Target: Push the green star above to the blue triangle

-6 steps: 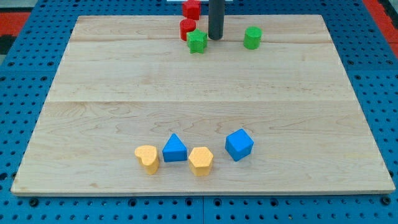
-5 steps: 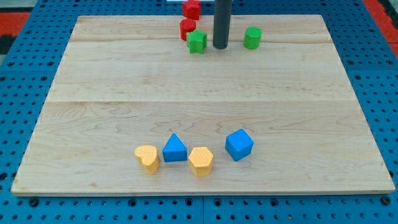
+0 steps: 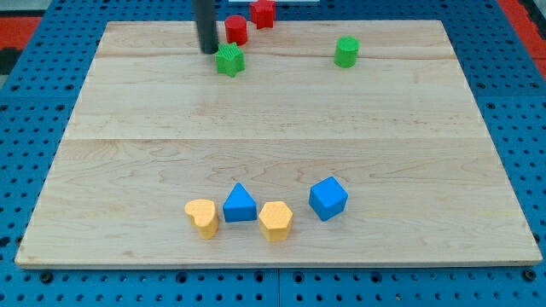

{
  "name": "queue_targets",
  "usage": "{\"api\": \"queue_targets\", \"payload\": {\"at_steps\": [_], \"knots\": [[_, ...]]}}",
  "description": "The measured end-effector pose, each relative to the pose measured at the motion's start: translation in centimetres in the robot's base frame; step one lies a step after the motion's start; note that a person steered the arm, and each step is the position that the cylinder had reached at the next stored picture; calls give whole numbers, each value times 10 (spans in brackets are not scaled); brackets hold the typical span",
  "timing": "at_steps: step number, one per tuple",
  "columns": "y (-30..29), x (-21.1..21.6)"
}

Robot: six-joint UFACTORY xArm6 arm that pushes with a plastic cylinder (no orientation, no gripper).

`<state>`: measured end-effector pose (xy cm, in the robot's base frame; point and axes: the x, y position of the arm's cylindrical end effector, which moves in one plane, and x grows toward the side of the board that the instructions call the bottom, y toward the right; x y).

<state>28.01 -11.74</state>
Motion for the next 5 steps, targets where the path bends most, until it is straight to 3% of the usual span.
{"api": "queue_targets", "payload": {"at_steps": [1, 2, 3, 4, 5], "knots": [[24, 38], [-19, -16], [14, -39], [60, -3], [102, 64]]}}
